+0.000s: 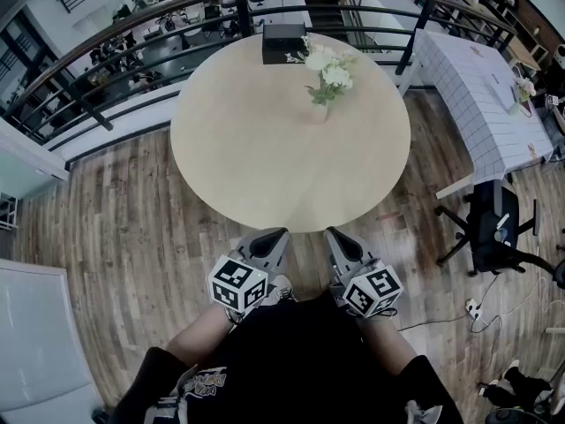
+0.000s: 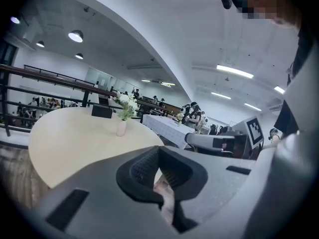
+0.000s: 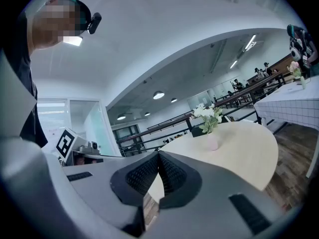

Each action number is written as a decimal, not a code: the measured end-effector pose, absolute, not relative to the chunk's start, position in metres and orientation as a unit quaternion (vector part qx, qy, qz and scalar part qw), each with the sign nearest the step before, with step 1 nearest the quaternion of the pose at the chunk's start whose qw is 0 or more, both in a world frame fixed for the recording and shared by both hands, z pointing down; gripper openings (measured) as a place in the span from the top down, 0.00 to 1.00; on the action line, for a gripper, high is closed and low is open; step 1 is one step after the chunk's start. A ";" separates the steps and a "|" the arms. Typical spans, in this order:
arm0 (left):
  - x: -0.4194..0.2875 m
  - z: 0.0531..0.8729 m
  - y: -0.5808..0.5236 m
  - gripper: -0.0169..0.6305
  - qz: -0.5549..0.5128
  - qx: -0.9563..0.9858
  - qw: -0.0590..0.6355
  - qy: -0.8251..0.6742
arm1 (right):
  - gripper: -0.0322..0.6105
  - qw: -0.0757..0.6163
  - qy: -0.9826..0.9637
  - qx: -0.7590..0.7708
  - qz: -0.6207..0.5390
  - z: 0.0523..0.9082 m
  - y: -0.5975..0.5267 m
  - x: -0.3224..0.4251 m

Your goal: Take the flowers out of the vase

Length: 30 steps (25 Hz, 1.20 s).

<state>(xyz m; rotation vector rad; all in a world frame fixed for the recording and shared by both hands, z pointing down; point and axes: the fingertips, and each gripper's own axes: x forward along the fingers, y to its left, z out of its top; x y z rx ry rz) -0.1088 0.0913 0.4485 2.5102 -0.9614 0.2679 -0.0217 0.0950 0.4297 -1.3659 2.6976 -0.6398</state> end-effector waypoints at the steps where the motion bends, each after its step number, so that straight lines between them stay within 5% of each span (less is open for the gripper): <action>1: -0.109 0.449 0.091 0.96 0.097 0.907 0.219 -0.347 | 0.92 0.027 0.873 -0.441 -0.206 0.429 0.095 -0.022; 30: -0.110 0.439 0.086 0.96 0.075 0.915 0.204 -0.341 | 0.91 0.059 0.880 -0.426 -0.203 0.417 0.087 -0.025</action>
